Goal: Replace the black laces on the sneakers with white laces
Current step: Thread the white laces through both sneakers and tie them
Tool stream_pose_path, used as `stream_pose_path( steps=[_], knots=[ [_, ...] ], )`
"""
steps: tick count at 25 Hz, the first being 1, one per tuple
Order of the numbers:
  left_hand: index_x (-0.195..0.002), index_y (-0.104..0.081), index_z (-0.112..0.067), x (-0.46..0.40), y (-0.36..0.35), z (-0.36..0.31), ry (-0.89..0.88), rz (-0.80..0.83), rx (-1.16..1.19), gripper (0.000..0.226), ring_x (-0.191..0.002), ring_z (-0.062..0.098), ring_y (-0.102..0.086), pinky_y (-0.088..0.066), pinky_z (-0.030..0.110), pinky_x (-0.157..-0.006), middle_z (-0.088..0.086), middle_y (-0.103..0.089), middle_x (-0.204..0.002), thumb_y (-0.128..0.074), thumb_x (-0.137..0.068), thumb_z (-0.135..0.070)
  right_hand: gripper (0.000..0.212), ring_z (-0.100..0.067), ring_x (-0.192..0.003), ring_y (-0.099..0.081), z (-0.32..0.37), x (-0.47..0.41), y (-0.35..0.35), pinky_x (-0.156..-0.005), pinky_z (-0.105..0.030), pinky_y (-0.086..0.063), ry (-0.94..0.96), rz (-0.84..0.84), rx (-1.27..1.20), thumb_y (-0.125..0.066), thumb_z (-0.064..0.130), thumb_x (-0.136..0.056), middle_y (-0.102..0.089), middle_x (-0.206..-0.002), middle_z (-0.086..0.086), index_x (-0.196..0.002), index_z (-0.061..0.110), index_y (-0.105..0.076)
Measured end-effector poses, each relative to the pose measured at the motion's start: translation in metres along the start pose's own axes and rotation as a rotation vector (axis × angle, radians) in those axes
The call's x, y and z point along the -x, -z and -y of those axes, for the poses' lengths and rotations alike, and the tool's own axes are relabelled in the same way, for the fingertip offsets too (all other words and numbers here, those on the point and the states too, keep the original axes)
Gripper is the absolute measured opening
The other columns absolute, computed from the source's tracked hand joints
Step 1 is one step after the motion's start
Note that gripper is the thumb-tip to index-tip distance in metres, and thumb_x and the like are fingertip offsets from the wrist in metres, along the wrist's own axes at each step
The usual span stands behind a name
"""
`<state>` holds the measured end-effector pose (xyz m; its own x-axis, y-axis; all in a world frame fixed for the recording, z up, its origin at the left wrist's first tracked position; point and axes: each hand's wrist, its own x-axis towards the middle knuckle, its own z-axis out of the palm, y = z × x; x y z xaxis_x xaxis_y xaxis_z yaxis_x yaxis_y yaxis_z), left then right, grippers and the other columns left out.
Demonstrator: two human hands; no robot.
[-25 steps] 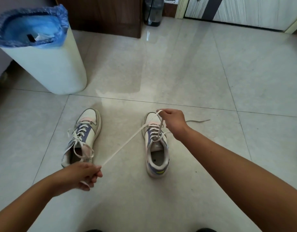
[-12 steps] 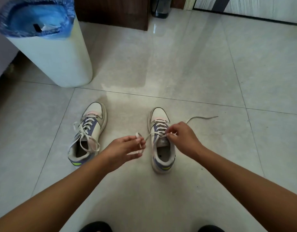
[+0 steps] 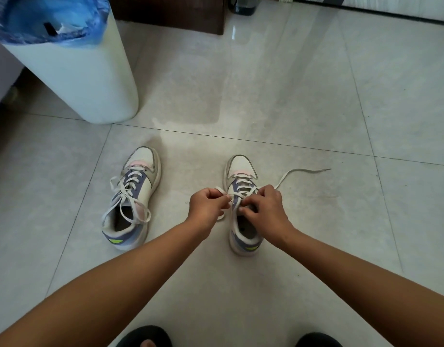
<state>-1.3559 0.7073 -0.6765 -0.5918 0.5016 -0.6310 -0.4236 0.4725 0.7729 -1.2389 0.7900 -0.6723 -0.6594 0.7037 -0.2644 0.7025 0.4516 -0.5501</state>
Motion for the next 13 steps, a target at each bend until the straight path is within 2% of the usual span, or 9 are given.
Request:
stream_pose_path(
  steps=[5,13],
  knots=[
    [-0.078,-0.059,-0.010,0.0018,0.0016,0.0012,-0.096,0.053,-0.024,0.012,-0.058,0.007,-0.063,-0.046,0.018,-0.053,0.001,-0.066,-0.074,-0.069,-0.083,-0.006,0.021,-0.020,-0.110,-0.033,-0.0003,-0.0010,-0.0015,-0.089,-0.020,-0.030,-0.010,0.001,-0.008,-0.066,0.026,-0.086,-0.034,-0.101,0.002,-0.104,0.016,-0.069],
    [-0.081,-0.058,-0.012,0.0002,-0.0066,0.0096,-0.064,0.030,0.034,0.011,-0.072,0.013,-0.062,-0.045,0.019,-0.057,0.003,-0.066,-0.081,-0.066,-0.086,-0.007,0.022,-0.017,-0.110,-0.032,0.0015,-0.0015,-0.0013,-0.091,-0.020,-0.031,-0.046,0.023,-0.026,-0.065,0.029,-0.087,-0.033,-0.102,0.003,-0.106,0.018,-0.068]
  ],
)
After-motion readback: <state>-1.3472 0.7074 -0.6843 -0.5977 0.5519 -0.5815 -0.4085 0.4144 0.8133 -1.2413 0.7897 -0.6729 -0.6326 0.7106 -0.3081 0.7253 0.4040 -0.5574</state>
